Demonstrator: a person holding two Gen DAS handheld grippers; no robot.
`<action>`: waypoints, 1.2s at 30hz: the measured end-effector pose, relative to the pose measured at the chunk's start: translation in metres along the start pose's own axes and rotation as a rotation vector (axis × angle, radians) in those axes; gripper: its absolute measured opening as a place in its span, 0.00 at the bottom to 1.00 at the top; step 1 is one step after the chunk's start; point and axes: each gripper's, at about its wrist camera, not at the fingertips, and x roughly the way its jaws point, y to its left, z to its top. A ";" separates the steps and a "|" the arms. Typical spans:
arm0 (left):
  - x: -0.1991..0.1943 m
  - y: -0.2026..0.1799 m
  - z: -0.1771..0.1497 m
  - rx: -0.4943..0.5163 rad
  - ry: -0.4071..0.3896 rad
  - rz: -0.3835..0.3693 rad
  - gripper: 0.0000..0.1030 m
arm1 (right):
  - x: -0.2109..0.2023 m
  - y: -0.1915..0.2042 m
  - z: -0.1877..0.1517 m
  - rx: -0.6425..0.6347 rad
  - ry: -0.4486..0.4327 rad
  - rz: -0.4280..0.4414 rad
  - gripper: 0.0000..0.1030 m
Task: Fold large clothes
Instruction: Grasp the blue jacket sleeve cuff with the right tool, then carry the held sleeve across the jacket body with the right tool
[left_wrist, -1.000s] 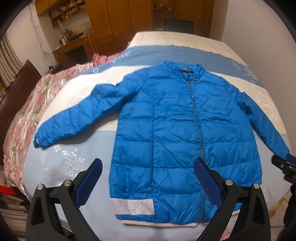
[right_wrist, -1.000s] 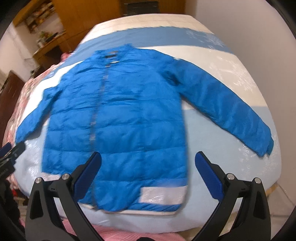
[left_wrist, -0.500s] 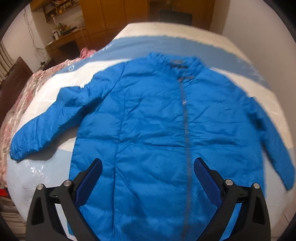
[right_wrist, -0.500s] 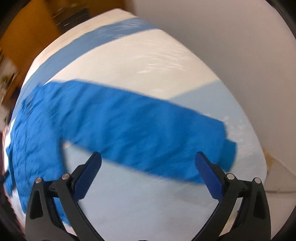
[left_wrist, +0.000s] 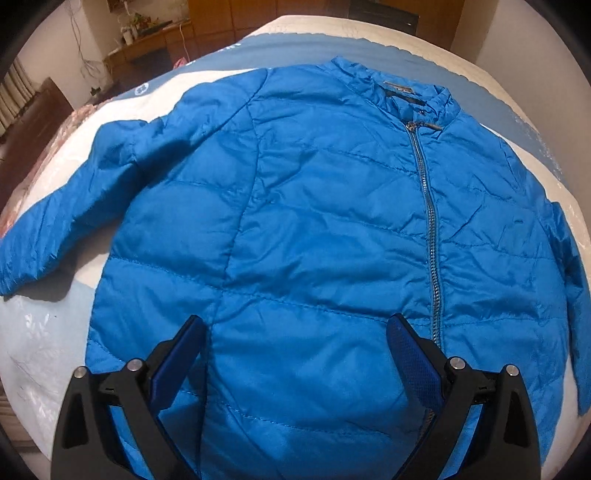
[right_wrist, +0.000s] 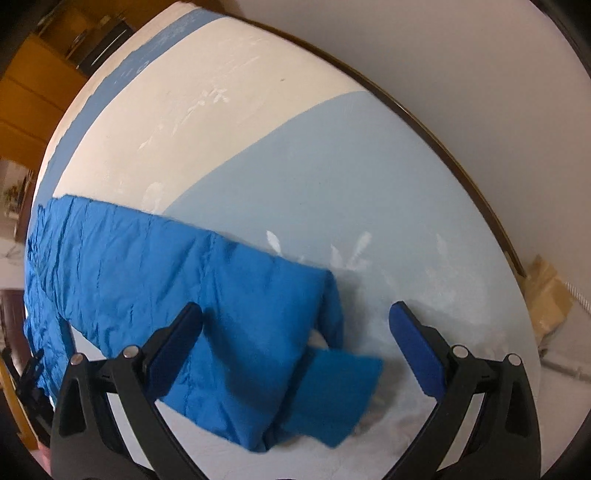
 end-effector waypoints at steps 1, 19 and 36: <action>0.000 -0.001 -0.002 0.003 0.002 0.001 0.96 | 0.002 0.004 0.001 -0.018 0.003 -0.004 0.93; -0.001 0.008 -0.001 0.008 0.026 -0.061 0.96 | -0.105 0.167 0.015 -0.305 -0.111 0.379 0.10; 0.012 0.046 0.053 0.007 0.024 -0.025 0.96 | 0.007 0.452 0.010 -0.723 0.169 0.418 0.10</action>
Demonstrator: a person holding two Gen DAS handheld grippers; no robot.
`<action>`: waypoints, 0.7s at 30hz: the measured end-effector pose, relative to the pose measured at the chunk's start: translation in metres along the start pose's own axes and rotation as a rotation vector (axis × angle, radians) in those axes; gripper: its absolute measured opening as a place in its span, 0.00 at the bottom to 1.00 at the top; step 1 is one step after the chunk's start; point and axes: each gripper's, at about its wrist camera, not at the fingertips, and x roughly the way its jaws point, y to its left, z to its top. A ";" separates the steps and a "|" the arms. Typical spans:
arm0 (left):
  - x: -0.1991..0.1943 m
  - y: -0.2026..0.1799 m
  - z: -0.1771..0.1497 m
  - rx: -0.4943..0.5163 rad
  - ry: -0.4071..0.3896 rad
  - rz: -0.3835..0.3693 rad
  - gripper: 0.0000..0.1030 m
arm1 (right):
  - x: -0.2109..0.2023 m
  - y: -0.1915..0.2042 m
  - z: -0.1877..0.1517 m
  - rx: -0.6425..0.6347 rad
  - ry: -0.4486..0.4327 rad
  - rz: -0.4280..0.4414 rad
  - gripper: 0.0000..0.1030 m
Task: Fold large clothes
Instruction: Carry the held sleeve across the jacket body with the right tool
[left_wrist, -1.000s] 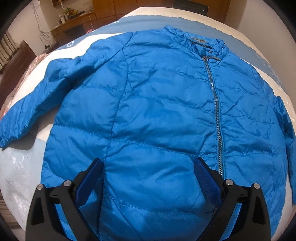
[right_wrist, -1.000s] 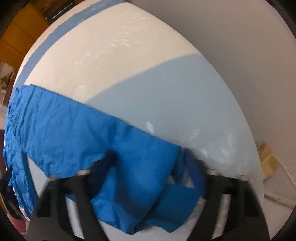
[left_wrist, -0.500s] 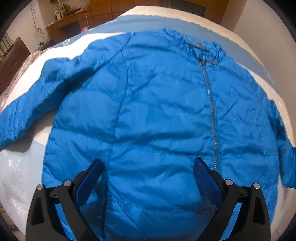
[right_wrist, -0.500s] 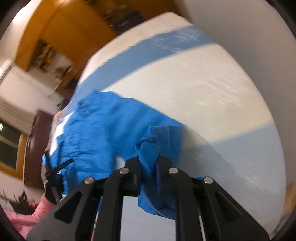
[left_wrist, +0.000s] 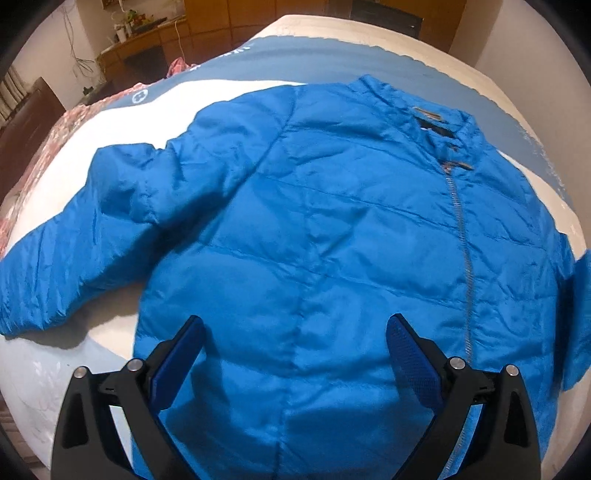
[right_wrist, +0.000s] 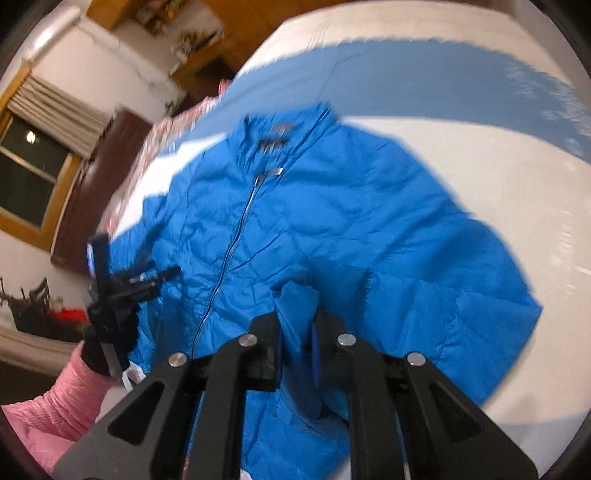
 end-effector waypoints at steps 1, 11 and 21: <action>0.003 0.000 0.001 0.003 0.001 0.008 0.96 | 0.010 0.001 0.002 0.001 0.018 -0.003 0.10; 0.031 -0.011 0.027 0.048 0.002 0.065 0.96 | 0.063 -0.002 0.016 0.015 0.103 -0.039 0.13; 0.041 -0.019 0.042 0.084 0.022 0.061 0.97 | 0.044 0.012 0.005 -0.033 0.047 -0.157 0.46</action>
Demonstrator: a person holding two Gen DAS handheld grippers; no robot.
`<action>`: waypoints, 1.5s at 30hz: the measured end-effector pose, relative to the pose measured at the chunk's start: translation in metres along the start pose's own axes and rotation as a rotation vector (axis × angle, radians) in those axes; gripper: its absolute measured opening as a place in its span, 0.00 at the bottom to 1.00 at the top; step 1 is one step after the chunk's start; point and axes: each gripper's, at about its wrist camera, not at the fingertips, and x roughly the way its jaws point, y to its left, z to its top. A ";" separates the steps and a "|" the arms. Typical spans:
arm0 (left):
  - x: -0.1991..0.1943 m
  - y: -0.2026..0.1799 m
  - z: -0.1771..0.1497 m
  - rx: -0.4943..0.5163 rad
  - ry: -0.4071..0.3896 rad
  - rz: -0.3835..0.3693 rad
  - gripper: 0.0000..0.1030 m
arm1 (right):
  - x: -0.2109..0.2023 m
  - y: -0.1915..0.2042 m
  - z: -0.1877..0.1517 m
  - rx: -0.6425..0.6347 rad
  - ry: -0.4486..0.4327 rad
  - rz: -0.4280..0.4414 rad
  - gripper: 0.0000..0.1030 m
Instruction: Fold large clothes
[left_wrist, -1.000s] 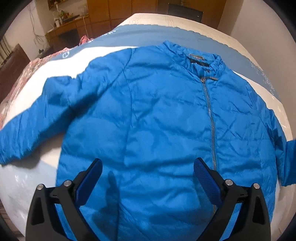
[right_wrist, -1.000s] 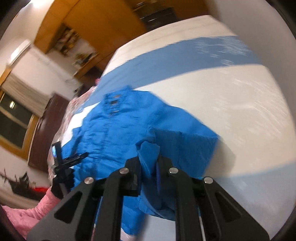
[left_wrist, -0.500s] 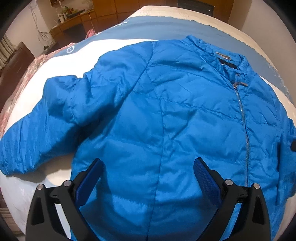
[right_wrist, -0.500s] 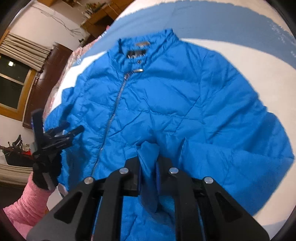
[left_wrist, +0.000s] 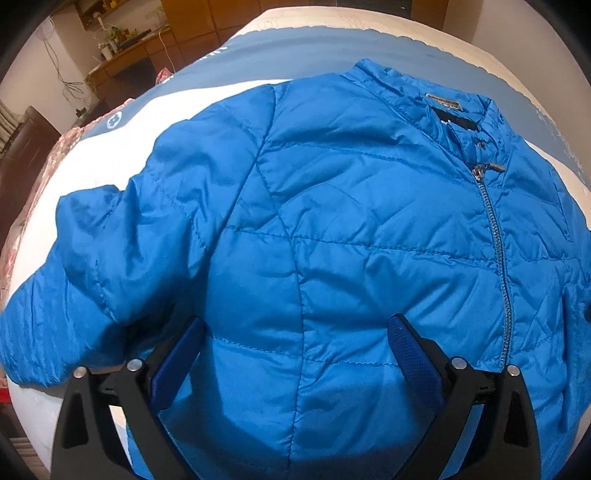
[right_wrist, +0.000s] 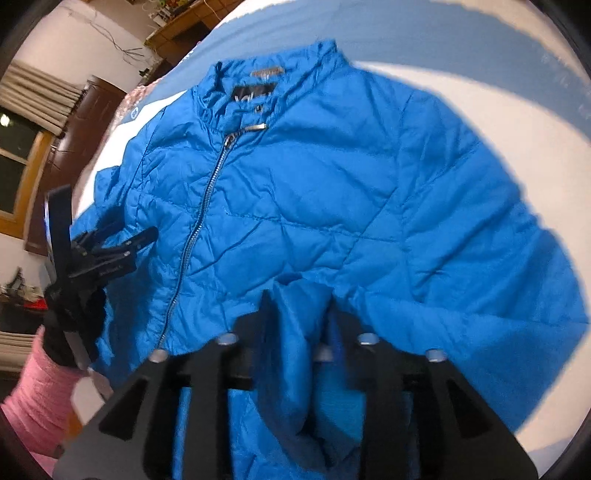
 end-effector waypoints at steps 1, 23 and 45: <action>-0.002 0.000 0.002 0.002 0.003 0.001 0.96 | -0.019 0.004 -0.004 -0.015 -0.038 -0.002 0.48; -0.067 -0.210 -0.007 0.317 0.040 -0.301 0.96 | -0.080 -0.121 -0.115 0.347 -0.075 -0.178 0.53; -0.104 -0.130 0.025 0.143 -0.064 -0.514 0.15 | -0.085 -0.081 -0.081 0.200 -0.128 -0.196 0.53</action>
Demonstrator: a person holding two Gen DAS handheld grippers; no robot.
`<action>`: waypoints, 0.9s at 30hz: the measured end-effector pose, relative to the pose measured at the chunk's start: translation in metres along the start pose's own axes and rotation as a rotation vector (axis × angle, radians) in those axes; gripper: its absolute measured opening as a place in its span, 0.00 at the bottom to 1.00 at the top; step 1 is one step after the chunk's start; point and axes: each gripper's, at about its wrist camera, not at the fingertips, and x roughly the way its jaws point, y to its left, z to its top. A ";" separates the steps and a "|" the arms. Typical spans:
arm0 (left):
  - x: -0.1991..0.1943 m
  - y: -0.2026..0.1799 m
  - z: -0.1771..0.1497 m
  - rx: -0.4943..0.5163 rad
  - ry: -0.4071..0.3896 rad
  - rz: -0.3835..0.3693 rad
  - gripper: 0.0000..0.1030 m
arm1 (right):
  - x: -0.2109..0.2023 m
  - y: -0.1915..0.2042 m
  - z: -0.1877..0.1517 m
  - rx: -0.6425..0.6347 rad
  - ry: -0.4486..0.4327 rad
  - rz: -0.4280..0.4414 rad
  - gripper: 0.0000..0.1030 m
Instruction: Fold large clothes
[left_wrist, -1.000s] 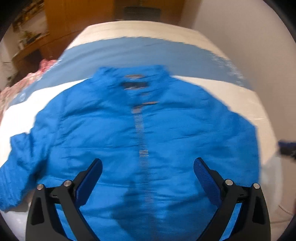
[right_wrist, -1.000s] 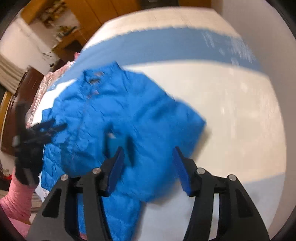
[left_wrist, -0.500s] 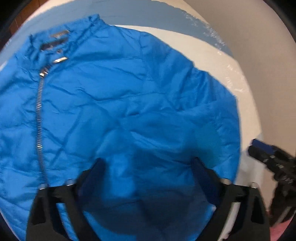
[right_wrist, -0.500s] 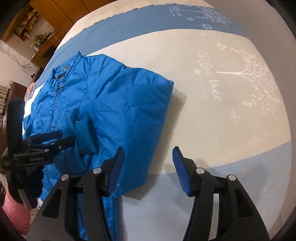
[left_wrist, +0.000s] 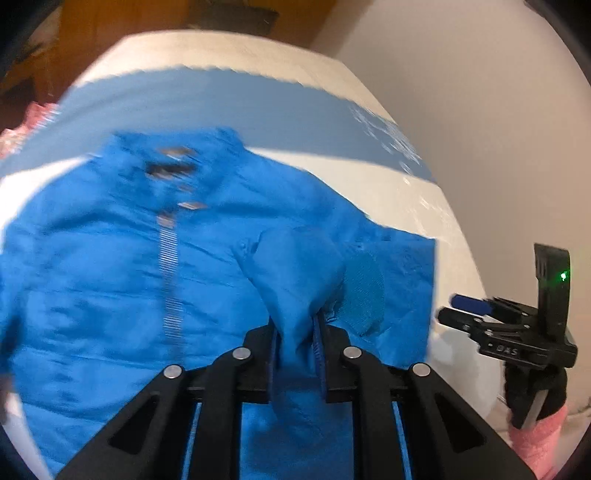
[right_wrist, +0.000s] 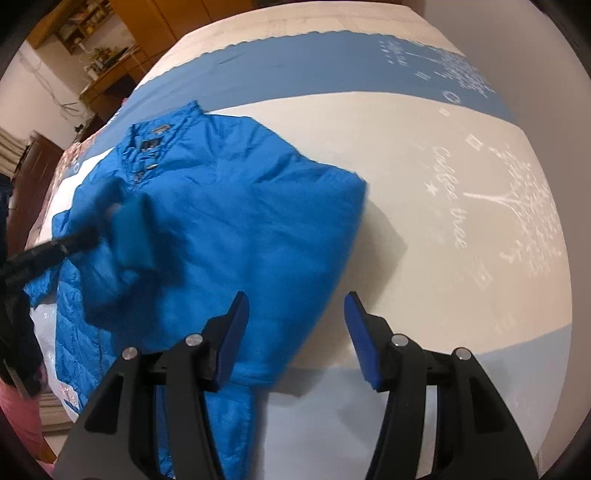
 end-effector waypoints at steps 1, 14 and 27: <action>-0.005 0.005 0.001 -0.003 -0.010 0.018 0.15 | 0.001 0.004 0.002 -0.008 -0.001 0.011 0.53; 0.032 0.109 -0.003 -0.089 0.071 0.212 0.17 | 0.067 0.041 0.031 -0.033 0.092 0.109 0.44; -0.018 0.086 -0.012 0.024 -0.032 0.332 0.60 | 0.057 0.044 0.021 -0.031 0.058 0.038 0.44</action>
